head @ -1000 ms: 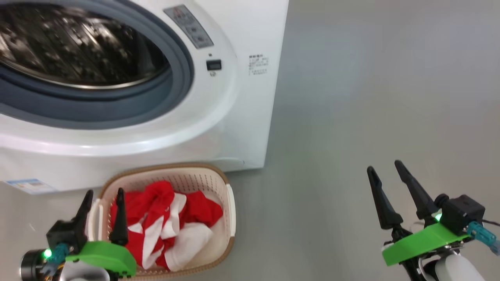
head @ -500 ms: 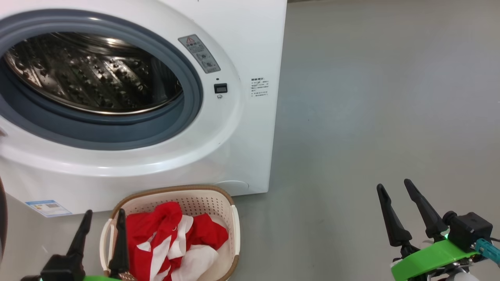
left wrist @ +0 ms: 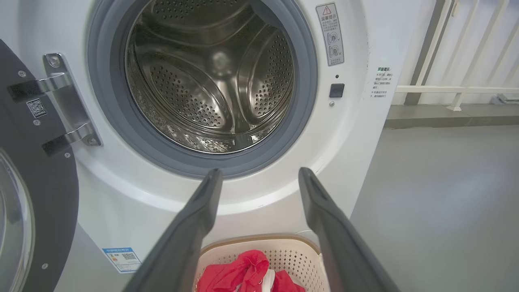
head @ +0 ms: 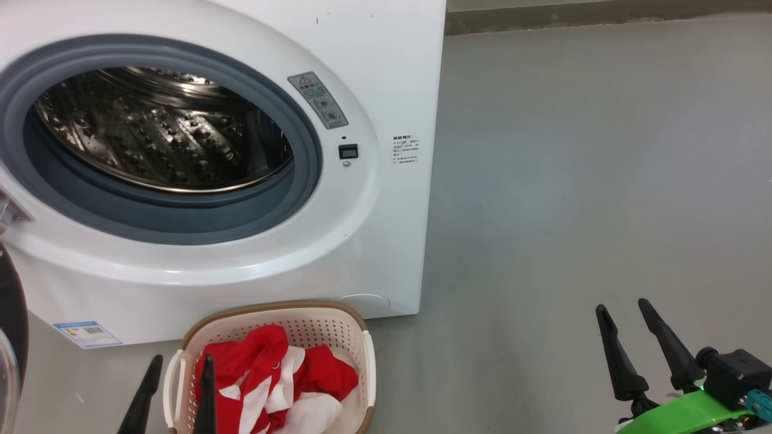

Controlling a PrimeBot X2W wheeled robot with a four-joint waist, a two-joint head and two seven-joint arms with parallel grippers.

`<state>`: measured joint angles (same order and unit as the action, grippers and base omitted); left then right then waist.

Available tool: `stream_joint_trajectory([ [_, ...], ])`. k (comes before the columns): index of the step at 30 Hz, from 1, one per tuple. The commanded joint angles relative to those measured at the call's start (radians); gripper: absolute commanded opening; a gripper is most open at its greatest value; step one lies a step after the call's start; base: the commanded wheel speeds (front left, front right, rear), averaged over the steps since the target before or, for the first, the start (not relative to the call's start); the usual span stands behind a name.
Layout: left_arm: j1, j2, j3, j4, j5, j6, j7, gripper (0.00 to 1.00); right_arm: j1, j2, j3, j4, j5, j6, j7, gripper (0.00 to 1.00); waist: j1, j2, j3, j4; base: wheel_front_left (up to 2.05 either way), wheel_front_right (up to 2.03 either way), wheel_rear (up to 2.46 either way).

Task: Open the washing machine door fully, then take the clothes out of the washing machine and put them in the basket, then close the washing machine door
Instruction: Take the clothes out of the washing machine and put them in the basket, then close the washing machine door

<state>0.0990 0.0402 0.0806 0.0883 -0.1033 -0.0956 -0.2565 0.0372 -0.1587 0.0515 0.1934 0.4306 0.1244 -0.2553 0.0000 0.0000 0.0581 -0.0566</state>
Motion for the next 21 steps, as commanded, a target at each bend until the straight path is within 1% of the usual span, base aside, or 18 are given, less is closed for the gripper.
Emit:
stream_joint_trajectory([
  [1,-0.009,0.010,0.025,-0.034,-0.013,0.010,-0.005,1.00,-0.003,-0.022,0.015,-0.025,-0.001,0.006,-0.006,1.00,0.0000,0.0000,0.000,0.002,0.00,0.00,0.00],
  [21,-0.024,0.010,0.016,-0.050,-0.017,0.007,-0.005,1.00,-0.009,-0.015,0.007,-0.030,-0.007,0.006,-0.006,1.00,0.0000,0.0000,0.017,0.004,0.00,0.00,0.00],
])
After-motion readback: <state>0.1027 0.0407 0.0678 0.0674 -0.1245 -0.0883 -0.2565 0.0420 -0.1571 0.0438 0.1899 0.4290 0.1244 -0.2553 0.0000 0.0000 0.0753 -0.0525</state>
